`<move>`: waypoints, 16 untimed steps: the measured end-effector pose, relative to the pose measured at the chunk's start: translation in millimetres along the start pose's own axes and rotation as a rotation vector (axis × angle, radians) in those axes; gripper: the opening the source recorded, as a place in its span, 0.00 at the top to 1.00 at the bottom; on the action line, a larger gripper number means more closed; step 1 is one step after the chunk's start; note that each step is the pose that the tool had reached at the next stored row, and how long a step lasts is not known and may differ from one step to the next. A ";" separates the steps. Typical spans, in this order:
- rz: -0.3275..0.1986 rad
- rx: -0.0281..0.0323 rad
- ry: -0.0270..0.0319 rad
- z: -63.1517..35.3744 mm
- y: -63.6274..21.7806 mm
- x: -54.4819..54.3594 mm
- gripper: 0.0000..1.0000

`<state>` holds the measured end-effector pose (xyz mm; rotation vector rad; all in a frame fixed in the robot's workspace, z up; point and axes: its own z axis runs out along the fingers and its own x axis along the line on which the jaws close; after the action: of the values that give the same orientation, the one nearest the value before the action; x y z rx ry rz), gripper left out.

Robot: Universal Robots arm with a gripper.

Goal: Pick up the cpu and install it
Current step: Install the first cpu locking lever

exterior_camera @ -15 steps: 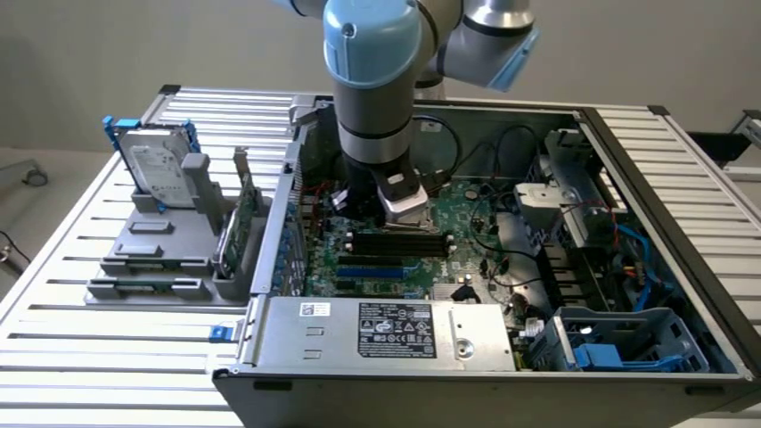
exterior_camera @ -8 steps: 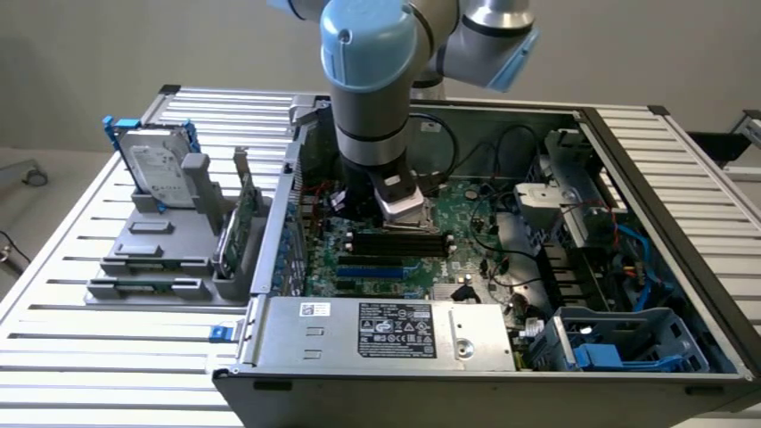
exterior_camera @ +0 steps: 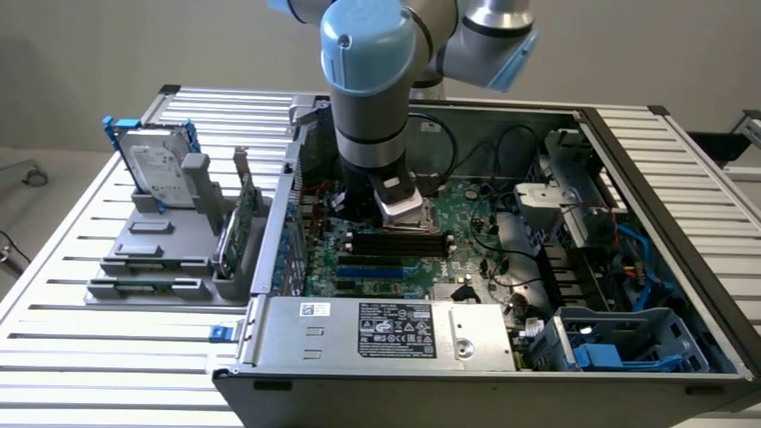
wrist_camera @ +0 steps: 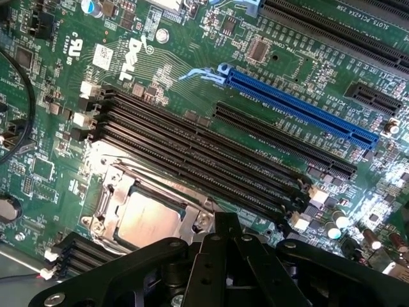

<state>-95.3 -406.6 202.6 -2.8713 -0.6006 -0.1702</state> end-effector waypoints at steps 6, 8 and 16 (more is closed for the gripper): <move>0.000 0.0000 0.0001 3.6 -1.1 0.0 0.89; 0.000 0.0000 0.0000 5.0 -1.8 0.0 0.89; 0.000 -0.0004 -0.0005 10.7 -5.2 -1.0 0.89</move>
<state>-97.6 -400.0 193.0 -2.8719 -0.6006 -0.1696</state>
